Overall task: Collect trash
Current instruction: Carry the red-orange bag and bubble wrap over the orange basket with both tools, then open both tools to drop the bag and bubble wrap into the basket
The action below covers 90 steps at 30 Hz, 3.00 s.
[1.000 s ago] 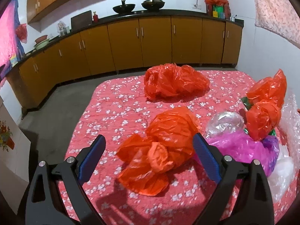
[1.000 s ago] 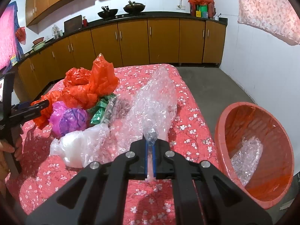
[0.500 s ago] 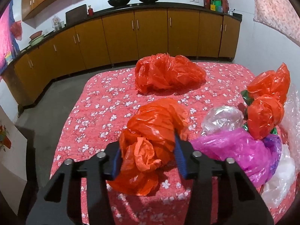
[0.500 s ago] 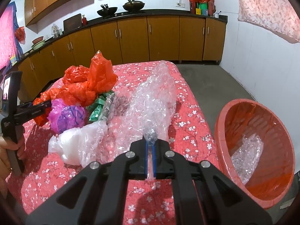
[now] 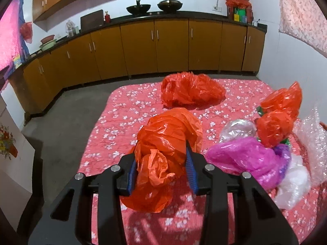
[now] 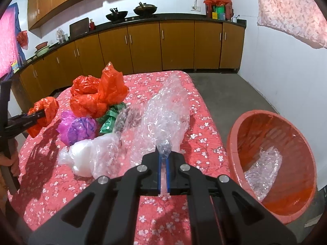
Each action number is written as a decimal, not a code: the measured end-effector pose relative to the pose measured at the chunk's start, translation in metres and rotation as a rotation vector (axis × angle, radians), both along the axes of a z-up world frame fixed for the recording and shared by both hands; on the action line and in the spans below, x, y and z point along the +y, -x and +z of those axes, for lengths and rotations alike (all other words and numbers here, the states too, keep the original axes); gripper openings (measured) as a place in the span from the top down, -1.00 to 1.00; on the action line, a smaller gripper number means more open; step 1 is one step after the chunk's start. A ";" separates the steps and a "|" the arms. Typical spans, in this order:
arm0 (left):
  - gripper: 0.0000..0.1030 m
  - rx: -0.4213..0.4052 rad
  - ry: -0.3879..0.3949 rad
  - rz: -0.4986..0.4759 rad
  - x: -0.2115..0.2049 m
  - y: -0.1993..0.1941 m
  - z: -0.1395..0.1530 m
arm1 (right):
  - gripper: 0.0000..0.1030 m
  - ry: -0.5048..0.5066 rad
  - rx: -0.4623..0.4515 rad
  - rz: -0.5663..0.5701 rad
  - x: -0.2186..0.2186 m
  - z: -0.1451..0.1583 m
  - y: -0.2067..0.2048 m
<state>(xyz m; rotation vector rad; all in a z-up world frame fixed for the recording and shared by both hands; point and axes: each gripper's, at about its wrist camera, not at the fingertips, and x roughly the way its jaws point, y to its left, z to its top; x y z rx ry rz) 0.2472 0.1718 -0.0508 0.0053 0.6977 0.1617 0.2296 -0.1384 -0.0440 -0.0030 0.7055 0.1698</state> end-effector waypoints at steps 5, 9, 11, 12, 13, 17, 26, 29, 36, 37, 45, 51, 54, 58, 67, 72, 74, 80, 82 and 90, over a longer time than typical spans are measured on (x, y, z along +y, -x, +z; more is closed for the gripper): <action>0.22 -0.030 -0.003 -0.018 -0.010 0.017 0.018 | 0.91 0.003 -0.022 0.004 -0.003 0.010 0.011; 0.22 -0.055 0.003 -0.050 -0.027 0.029 0.033 | 0.91 -0.003 -0.038 0.000 -0.010 0.017 0.021; 0.22 -0.062 0.005 -0.065 -0.036 0.033 0.039 | 0.91 -0.005 -0.047 -0.005 -0.016 0.022 0.026; 0.22 -0.068 0.013 -0.078 -0.042 0.035 0.043 | 0.91 -0.005 -0.051 -0.008 -0.018 0.023 0.028; 0.22 -0.073 0.017 -0.088 -0.047 0.037 0.046 | 0.91 -0.004 -0.057 -0.012 -0.021 0.026 0.030; 0.22 -0.091 0.022 -0.132 -0.070 0.043 0.056 | 0.91 -0.001 -0.077 -0.035 -0.039 0.036 0.041; 0.22 -0.118 0.007 -0.229 -0.133 0.051 0.066 | 0.91 0.016 -0.112 -0.107 -0.083 0.050 0.060; 0.22 -0.119 0.016 -0.256 -0.152 0.051 0.066 | 0.91 0.024 -0.116 -0.135 -0.100 0.051 0.064; 0.22 -0.114 0.023 -0.306 -0.194 0.049 0.064 | 0.91 0.039 -0.117 -0.195 -0.137 0.052 0.070; 0.22 -0.112 0.025 -0.313 -0.199 0.050 0.063 | 0.91 0.040 -0.116 -0.205 -0.144 0.051 0.071; 0.22 -0.096 0.040 -0.375 -0.246 0.050 0.055 | 0.91 0.050 -0.105 -0.248 -0.175 0.044 0.073; 0.22 -0.073 0.064 -0.425 -0.277 0.048 0.047 | 0.91 0.047 -0.098 -0.272 -0.197 0.039 0.073; 0.22 -0.060 0.075 -0.457 -0.292 0.047 0.043 | 0.91 0.045 -0.091 -0.280 -0.206 0.035 0.072; 0.22 -0.046 0.078 -0.496 -0.311 0.044 0.037 | 0.91 0.041 -0.080 -0.289 -0.217 0.030 0.069; 0.22 -0.016 0.105 -0.558 -0.345 0.032 0.024 | 0.91 0.042 -0.073 -0.277 -0.228 0.022 0.056; 0.22 -0.001 0.101 -0.578 -0.362 0.023 0.014 | 0.91 0.038 -0.080 -0.265 -0.233 0.019 0.051; 0.22 0.006 0.101 -0.583 -0.369 0.020 0.011 | 0.91 0.036 -0.079 -0.260 -0.235 0.017 0.049; 0.22 0.021 0.097 -0.594 -0.382 0.011 0.003 | 0.91 0.030 -0.080 -0.242 -0.239 0.012 0.044; 0.21 0.025 0.095 -0.599 -0.386 0.008 0.001 | 0.90 0.023 -0.083 -0.240 -0.241 0.009 0.045; -0.09 0.046 0.094 -0.595 -0.388 0.006 -0.009 | 0.47 -0.022 -0.078 -0.261 -0.254 -0.002 0.047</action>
